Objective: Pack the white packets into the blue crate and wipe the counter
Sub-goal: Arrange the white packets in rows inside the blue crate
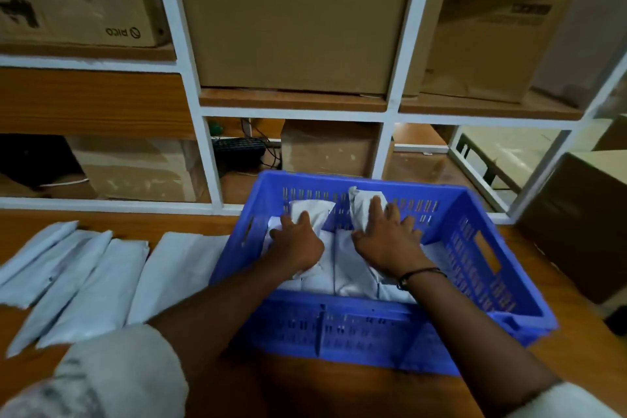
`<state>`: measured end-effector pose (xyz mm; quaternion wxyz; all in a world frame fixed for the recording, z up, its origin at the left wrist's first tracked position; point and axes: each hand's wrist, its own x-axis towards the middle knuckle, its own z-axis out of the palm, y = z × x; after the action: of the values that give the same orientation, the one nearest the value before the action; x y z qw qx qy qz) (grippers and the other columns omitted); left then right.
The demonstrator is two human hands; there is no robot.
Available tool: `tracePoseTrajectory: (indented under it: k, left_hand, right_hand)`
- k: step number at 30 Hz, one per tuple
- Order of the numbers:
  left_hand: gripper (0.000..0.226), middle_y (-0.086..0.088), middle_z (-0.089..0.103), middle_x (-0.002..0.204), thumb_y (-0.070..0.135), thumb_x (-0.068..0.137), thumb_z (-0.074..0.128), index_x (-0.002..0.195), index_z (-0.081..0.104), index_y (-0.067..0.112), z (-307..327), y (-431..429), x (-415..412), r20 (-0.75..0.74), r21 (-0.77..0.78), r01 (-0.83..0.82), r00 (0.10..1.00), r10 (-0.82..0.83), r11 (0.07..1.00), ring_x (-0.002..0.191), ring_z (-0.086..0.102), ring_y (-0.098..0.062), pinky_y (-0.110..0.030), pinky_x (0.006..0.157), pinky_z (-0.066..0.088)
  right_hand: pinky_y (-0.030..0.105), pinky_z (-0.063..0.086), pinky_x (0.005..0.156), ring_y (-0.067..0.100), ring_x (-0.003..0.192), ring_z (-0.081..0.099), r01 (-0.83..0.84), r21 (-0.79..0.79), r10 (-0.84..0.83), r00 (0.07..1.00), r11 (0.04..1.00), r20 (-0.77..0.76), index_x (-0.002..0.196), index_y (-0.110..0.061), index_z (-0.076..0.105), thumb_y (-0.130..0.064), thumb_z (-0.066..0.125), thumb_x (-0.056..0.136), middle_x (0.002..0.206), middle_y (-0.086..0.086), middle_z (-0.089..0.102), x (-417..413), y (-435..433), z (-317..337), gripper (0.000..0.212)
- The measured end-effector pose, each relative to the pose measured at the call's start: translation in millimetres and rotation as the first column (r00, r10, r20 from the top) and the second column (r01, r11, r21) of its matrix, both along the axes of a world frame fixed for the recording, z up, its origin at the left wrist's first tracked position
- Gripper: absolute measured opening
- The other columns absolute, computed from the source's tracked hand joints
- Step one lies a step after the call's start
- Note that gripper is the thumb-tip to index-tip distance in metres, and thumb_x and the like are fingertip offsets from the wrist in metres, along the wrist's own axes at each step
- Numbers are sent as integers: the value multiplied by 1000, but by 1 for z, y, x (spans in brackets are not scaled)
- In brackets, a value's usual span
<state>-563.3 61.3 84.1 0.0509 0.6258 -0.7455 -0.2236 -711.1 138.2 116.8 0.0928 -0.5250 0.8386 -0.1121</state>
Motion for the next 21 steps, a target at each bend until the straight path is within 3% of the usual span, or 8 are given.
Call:
tracePoseTrajectory:
  k: [3, 7, 9, 12, 14, 18, 21]
  left_hand:
    - [65, -20, 19, 154, 23, 93, 53, 151, 25, 23, -11, -3, -8, 67, 63, -10, 998, 6, 998, 140, 27, -44, -50, 113, 29]
    - [72, -21, -2, 163, 25, 95, 51, 156, 15, 21, -16, -8, -25, 136, 12, 20, 990, -21, 1000, 148, 13, -43, -50, 117, 22]
    - [76, -19, -9, 165, 26, 97, 52, 159, 8, 21, -17, -7, -34, 168, 73, 25, 985, -36, 997, 151, 5, -40, -50, 118, 20]
    - [85, -17, -11, 166, 50, 99, 47, 160, -3, 21, -24, -7, -42, 222, 168, -5, 975, -33, 986, 149, 10, -44, -51, 119, 20]
    - [103, -16, -15, 166, 74, 91, 45, 160, -9, 21, -30, -14, -40, 262, 210, 75, 956, -130, 975, 149, 6, -49, -52, 119, 16]
    - [135, -11, -29, 163, 83, 70, 64, 157, -21, 25, -31, -35, -27, 354, 262, 397, 808, -471, 879, 151, -9, -45, -56, 122, 12]
    - [142, -5, -32, 162, 78, 66, 73, 156, -23, 24, -27, -45, -15, 453, 236, 575, 648, -612, 784, 150, -21, -40, -57, 123, 5]
  right_hand:
    - [57, 22, 111, 49, 140, 22, 10, 40, -10, 1000, 999, 3, 159, -20, 4, -56, 46, 93, 162, 14, 14, -2, 3, -8, 86]
    - [56, 20, 112, 49, 141, 21, 37, 88, -45, 995, 995, 91, 158, -20, 7, -51, 48, 92, 162, 15, 15, -10, 1, -9, 83]
    - [56, 19, 113, 48, 144, 18, 72, 121, -86, 990, 990, 109, 158, -20, 5, -49, 48, 90, 164, 16, 11, -16, -1, -8, 85]
    - [56, 18, 113, 48, 146, 14, 73, 172, -97, 986, 982, 135, 159, -20, 3, -48, 48, 90, 165, 16, 8, -18, 0, -12, 86]
    - [55, 20, 112, 47, 145, 16, 69, 184, -92, 988, 981, 122, 158, -20, 6, -47, 49, 90, 164, 16, 12, -20, 0, -16, 85]
    - [54, 20, 112, 47, 144, 16, 58, 198, -83, 989, 978, 119, 157, -20, 7, -45, 50, 90, 161, 16, 16, -23, -3, -20, 84]
    - [55, 20, 113, 48, 145, 14, 23, 229, -53, 991, 973, 126, 157, -20, 8, -45, 53, 91, 162, 16, 14, -24, -11, -20, 84]
